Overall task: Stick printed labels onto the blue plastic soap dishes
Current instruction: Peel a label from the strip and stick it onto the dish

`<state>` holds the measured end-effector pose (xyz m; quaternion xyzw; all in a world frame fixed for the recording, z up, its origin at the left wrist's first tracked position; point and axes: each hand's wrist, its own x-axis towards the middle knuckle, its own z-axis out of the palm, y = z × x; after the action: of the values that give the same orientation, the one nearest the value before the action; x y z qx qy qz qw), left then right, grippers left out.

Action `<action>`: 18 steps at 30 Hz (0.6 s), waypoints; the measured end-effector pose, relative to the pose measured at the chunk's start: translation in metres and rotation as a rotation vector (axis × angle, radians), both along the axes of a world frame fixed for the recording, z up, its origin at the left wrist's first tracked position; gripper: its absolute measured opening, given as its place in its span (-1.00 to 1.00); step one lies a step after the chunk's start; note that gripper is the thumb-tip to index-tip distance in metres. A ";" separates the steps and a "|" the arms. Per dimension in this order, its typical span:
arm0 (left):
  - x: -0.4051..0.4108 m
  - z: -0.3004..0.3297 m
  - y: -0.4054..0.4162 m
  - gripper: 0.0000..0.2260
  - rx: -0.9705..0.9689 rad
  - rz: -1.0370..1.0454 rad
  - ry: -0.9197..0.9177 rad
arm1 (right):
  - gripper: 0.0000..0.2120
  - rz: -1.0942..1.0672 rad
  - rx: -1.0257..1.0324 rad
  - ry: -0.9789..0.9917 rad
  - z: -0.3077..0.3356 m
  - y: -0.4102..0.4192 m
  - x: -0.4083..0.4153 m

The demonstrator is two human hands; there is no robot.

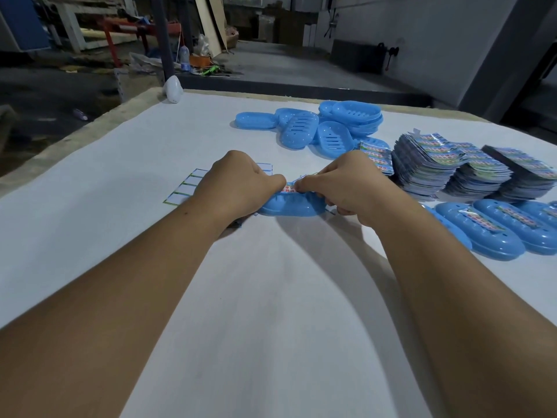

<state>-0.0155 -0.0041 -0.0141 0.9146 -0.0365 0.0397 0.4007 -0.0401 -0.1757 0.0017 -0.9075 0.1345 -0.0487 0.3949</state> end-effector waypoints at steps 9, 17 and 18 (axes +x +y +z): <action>0.004 -0.001 -0.001 -0.66 0.031 0.010 -0.028 | -0.71 0.004 -0.018 -0.001 0.002 0.003 -0.001; 0.004 -0.002 -0.004 -0.72 0.103 0.022 -0.063 | -0.55 -0.012 -0.037 -0.018 -0.001 0.001 0.002; 0.004 -0.002 -0.004 -0.72 0.113 0.025 -0.069 | -0.54 -0.012 -0.040 -0.022 -0.001 0.001 0.002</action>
<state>-0.0116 -0.0080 -0.0162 0.9343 -0.0413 0.0741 0.3462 -0.0380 -0.1745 0.0002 -0.9139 0.1348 -0.0637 0.3777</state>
